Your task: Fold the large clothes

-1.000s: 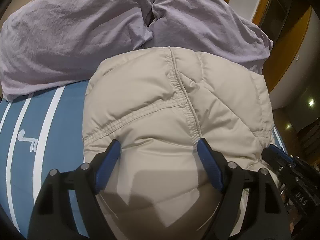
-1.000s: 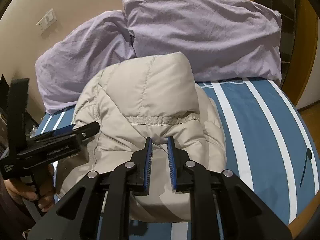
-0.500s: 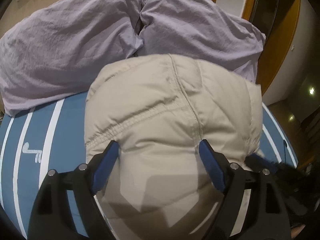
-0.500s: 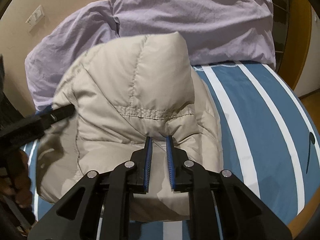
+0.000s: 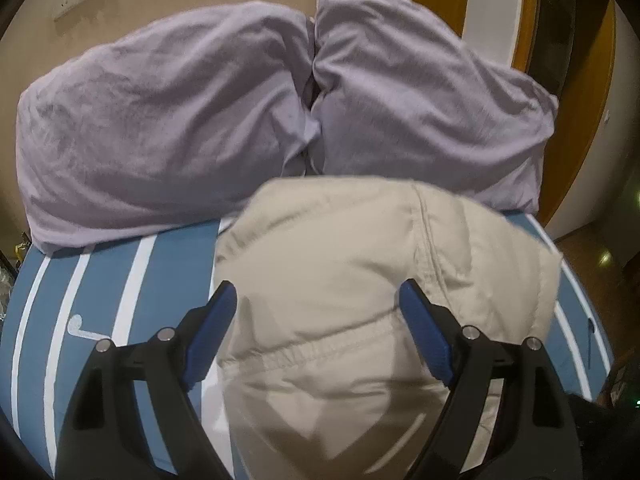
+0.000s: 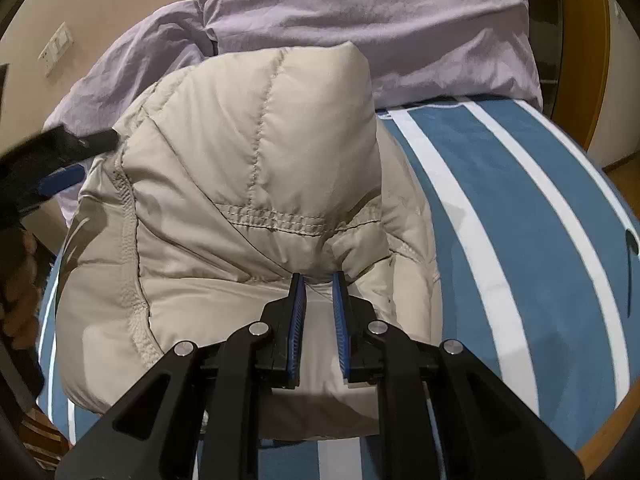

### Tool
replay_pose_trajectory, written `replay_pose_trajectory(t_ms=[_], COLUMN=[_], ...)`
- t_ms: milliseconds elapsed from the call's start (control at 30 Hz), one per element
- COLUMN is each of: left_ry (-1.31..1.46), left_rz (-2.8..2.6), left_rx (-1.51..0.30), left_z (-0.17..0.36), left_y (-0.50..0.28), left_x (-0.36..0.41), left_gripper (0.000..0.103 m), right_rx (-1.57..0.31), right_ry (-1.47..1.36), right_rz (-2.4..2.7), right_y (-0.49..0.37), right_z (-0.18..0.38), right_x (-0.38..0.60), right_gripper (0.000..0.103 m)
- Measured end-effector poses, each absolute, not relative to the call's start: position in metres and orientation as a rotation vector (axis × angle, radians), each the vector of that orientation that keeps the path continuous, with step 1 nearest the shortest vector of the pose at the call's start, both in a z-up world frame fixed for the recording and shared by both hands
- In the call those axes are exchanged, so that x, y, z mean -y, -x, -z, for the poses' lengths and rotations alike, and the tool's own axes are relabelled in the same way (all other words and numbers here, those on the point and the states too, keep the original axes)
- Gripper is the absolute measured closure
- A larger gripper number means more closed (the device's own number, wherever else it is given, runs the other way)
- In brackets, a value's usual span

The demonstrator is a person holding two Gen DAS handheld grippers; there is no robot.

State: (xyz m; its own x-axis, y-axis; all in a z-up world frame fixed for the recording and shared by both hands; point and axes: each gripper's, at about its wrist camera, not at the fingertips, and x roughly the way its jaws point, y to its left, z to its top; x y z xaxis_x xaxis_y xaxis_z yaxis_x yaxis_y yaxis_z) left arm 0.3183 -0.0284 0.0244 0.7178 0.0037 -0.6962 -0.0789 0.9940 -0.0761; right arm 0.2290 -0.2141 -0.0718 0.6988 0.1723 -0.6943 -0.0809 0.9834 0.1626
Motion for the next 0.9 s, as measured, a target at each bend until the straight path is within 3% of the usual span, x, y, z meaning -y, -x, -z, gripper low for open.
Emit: replay_pose_trajectory(t_ms=[133, 200, 333, 667, 900], left_ry=[0.124, 0.119, 0.116, 0.078, 0.103], left_rz=[-0.068, -0.072, -0.068, -0.059, -0.046], left_rx=[-0.771, -0.773, -0.782, -0.774, -0.776], left_z=[-0.007, -0.003, 0.004, 0.016, 0.018], left_y=[-0.322, -0.325, -0.33, -0.333, -0.334], left_x=[0.029, 0.031, 0.034, 0.045, 0.042], left_gripper=[0.019, 0.019, 0.019, 0.019, 0.019], right_rx=[-0.764, -0.746, -0.676, -0.555, -0.627], right_ry=[-0.106, -0.121, -0.131, -0.058, -0.021], right_rz=[-0.132, -0.128, -0.111, -0.093, -0.052], right_y=[-0.229, -0.232, -0.24, -0.305, -0.345], right_z=[0.057, 0.047, 0.025, -0.012, 0.012], right_x=[0.211, 0.213, 0.214, 0.186, 0.184], right_gripper=[0.084, 0.075, 0.048, 0.047, 0.047])
